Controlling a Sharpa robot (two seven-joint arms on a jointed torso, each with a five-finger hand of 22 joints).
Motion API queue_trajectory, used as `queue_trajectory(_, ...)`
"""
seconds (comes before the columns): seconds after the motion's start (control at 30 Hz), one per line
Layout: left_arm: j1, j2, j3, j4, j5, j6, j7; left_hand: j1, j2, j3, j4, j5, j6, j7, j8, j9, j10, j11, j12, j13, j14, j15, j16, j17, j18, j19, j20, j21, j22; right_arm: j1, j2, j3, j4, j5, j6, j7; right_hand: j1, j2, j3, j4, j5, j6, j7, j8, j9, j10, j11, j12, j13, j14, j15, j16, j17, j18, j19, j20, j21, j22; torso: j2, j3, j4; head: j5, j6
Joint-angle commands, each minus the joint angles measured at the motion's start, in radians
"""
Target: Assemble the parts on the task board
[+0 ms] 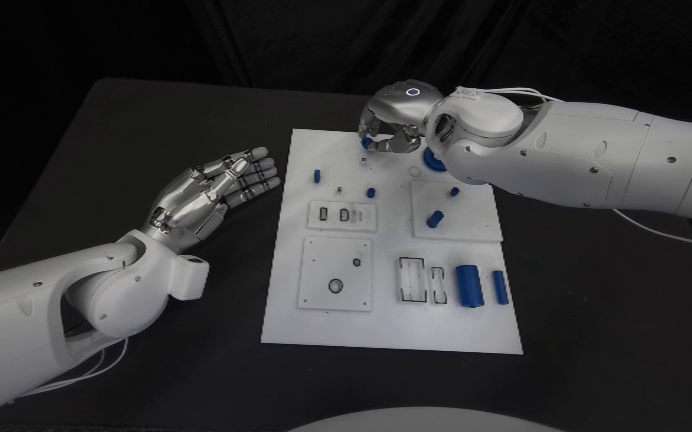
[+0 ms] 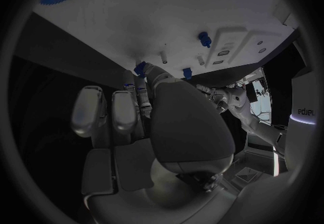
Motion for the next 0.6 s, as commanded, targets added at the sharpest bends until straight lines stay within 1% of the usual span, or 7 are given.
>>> queue_trajectory(0.03, 0.001, 0.002, 0.0, -0.001, -0.001, 0.017, 0.206, -0.006, -0.006, 0.006, 0.002, -0.001, 0.001, 0.006, 0.003, 0.001, 0.001, 0.01, 0.003, 0.001, 0.003, 0.007, 0.006, 0.002, -0.014, -0.007, 0.001, -0.005, -0.001, -0.002, -0.001, 0.001, -0.001, -0.003, 0.034, -0.028, 0.001, -0.014, -0.005, 0.001, -0.005, -0.027, -0.002, -0.017, -0.005, -0.017, 0.003, -0.009, 0.002, -0.007, 0.003, -0.005, -0.006, 0.003, -0.01, 0.0, -0.007, -0.007, 0.0, -0.0004, -0.0009, 0.001, -0.002)
queue_trajectory(0.07, 0.001, 0.002, 0.0, -0.001, -0.001, 0.017, 0.206, -0.006, -0.006, 0.006, 0.002, -0.001, 0.001, 0.006, 0.003, 0.001, 0.001, 0.01, 0.003, 0.001, 0.003, 0.007, 0.006, 0.002, -0.014, -0.007, 0.001, -0.005, -0.001, -0.002, -0.001, 0.001, -0.001, -0.003, 0.037, -0.03, 0.001, -0.016, -0.005, 0.0, -0.006, -0.048, -0.007, -0.03, -0.01, -0.029, 0.005, -0.013, 0.003, -0.011, 0.002, -0.009, -0.012, 0.004, -0.015, 0.001, -0.013, -0.013, 0.0, -0.0006, -0.0009, 0.001, -0.002)
queue_trajectory(0.1, 0.001, 0.002, 0.0, -0.002, -0.001, 0.017, 0.206, -0.006, -0.006, 0.006, 0.002, -0.001, 0.001, 0.006, 0.003, 0.001, 0.001, 0.01, 0.003, 0.001, 0.003, 0.007, 0.006, 0.002, -0.014, -0.007, 0.001, -0.005, -0.001, -0.002, -0.001, 0.001, -0.002, -0.003, 0.041, -0.031, 0.001, -0.016, -0.005, 0.0, -0.006, -0.049, -0.008, -0.031, -0.011, -0.029, 0.005, -0.013, 0.003, -0.012, 0.002, -0.011, -0.016, 0.005, -0.017, 0.001, -0.015, -0.016, 0.0, -0.0005, -0.0006, 0.001, -0.002)
queue_trajectory(0.27, 0.001, 0.002, -0.001, -0.003, -0.001, 0.017, 0.206, -0.006, -0.006, 0.006, 0.002, -0.001, 0.001, 0.006, 0.003, 0.001, 0.001, 0.01, 0.003, 0.001, 0.003, 0.007, 0.006, 0.002, -0.014, -0.007, 0.001, -0.005, -0.001, -0.003, -0.003, 0.001, -0.002, -0.003, 0.054, -0.039, -0.001, -0.011, -0.004, -0.001, -0.005, -0.021, -0.001, -0.019, -0.005, -0.036, 0.006, -0.012, 0.008, -0.018, 0.001, -0.016, -0.022, 0.007, -0.023, 0.001, -0.022, -0.022, 0.0, 0.0, -0.0006, -0.001, -0.004)
queue_trajectory(0.4, 0.001, 0.002, -0.001, -0.004, -0.001, 0.018, 0.205, -0.006, -0.006, 0.006, 0.002, -0.001, 0.001, 0.006, 0.003, 0.001, 0.001, 0.01, 0.003, 0.001, 0.003, 0.007, 0.006, 0.002, -0.014, -0.007, 0.001, -0.005, -0.001, -0.003, -0.006, 0.001, -0.003, -0.003, 0.056, -0.043, -0.002, -0.007, -0.003, -0.001, -0.004, -0.012, 0.001, -0.015, -0.003, -0.035, 0.005, -0.01, 0.01, -0.02, 0.001, -0.02, -0.028, 0.007, -0.025, 0.001, -0.025, -0.026, 0.0, 0.0003, -0.0002, -0.001, -0.006)
queue_trajectory(0.47, 0.001, 0.002, -0.002, -0.005, -0.001, 0.018, 0.205, -0.007, -0.006, 0.01, 0.002, -0.001, 0.001, 0.007, 0.003, 0.001, 0.002, 0.01, 0.005, 0.001, 0.003, 0.007, 0.008, 0.002, -0.015, -0.007, 0.001, -0.006, -0.002, -0.003, -0.007, 0.001, -0.003, -0.003, 0.057, -0.044, -0.006, -0.002, -0.003, 0.0, 0.001, 0.009, 0.006, -0.005, 0.003, -0.035, 0.005, -0.007, 0.013, -0.02, 0.002, -0.019, -0.026, 0.007, -0.024, 0.001, -0.025, -0.024, 0.0, 0.0004, -0.0005, 0.0, -0.006)
queue_trajectory(0.6, 0.001, 0.003, -0.002, -0.006, -0.001, 0.019, 0.204, -0.008, -0.006, 0.013, 0.002, -0.001, 0.001, 0.008, 0.003, 0.001, 0.001, 0.011, 0.005, 0.001, 0.003, 0.008, 0.009, 0.002, -0.015, -0.007, 0.001, -0.006, -0.002, -0.004, -0.011, 0.0, -0.003, -0.003, 0.044, -0.041, -0.008, -0.003, -0.005, -0.002, 0.006, 0.0, 0.009, -0.012, 0.001, -0.05, 0.008, -0.013, 0.012, -0.023, 0.003, -0.024, -0.032, 0.009, -0.029, 0.002, -0.031, -0.031, 0.0, 0.0007, -0.001, -0.001, -0.006)
